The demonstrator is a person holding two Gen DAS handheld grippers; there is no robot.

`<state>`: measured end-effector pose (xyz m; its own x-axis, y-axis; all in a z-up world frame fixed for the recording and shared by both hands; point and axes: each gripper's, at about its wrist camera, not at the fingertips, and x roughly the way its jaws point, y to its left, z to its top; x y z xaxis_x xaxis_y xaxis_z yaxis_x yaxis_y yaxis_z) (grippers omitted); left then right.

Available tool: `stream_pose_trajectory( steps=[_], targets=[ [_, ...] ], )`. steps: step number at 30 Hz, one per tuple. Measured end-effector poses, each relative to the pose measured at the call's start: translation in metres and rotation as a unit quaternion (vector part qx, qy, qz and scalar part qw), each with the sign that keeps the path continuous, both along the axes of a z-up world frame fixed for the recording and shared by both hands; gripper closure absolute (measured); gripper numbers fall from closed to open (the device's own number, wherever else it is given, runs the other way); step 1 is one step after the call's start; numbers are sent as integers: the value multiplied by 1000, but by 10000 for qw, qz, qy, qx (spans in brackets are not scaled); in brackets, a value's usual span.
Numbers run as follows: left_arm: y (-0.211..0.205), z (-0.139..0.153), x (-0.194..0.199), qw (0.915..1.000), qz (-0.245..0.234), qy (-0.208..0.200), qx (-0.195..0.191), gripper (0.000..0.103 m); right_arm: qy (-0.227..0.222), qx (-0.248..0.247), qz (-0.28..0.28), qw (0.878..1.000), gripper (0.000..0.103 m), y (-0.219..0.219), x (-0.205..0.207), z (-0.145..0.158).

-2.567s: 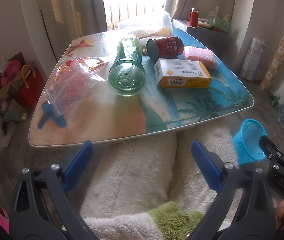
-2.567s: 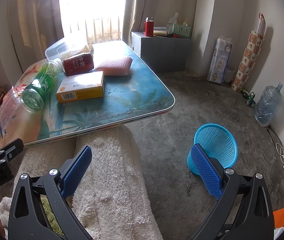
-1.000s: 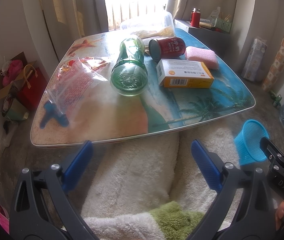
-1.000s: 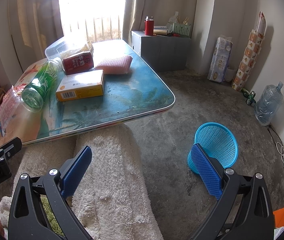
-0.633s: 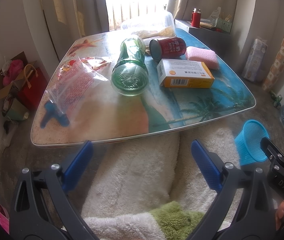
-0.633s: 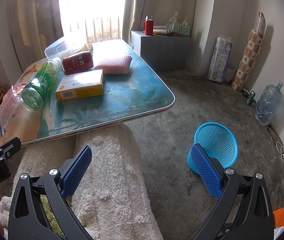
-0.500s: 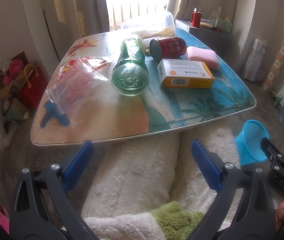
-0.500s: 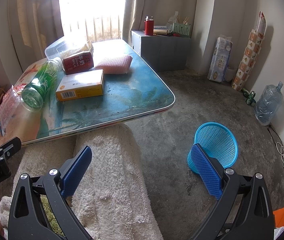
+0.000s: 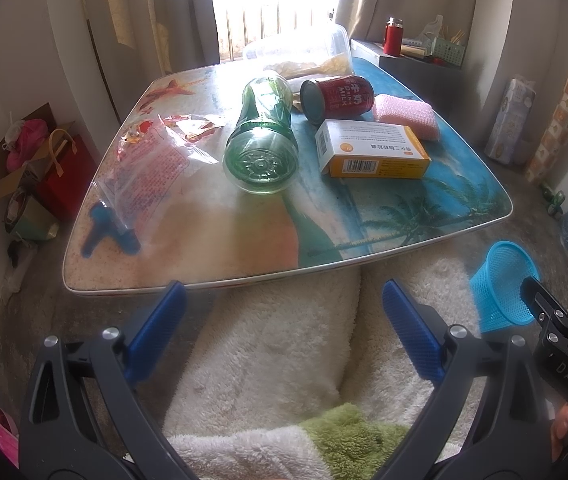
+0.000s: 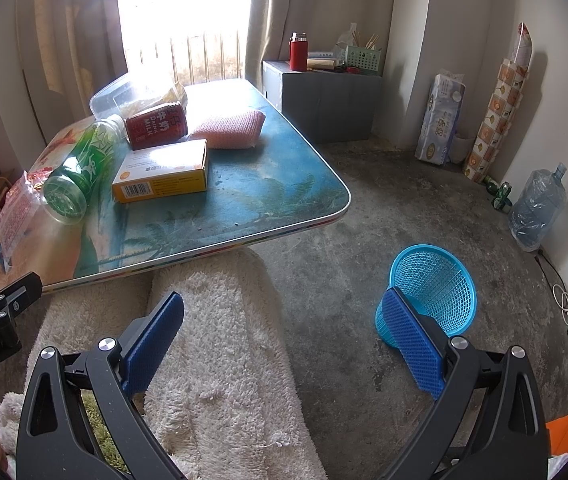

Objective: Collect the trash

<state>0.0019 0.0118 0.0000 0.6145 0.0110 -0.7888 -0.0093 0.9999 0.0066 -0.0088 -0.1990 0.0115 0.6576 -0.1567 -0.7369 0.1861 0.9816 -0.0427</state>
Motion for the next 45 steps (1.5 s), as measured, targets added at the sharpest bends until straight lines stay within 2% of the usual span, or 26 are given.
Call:
stream_pose_trajectory(
  steps=[16, 34, 37, 41, 45],
  targets=[
    [10, -1, 5, 10000, 50, 54, -24, 9, 31, -30, 23, 10000, 6, 2, 2, -2],
    [23, -14, 29, 9998, 63, 208, -45, 9, 133, 32, 295, 9995, 6, 28, 37, 3],
    [32, -11, 33, 9999, 34, 132, -47, 9, 56, 148, 451, 9989, 6, 38, 46, 9],
    [56, 2, 37, 9996, 149, -190, -166, 9, -83, 452, 624, 9970, 6, 49, 58, 19],
    [85, 13, 42, 9979, 286, -546, -213, 9, -150, 223, 702, 9972, 6, 68, 69, 24]
  ],
)
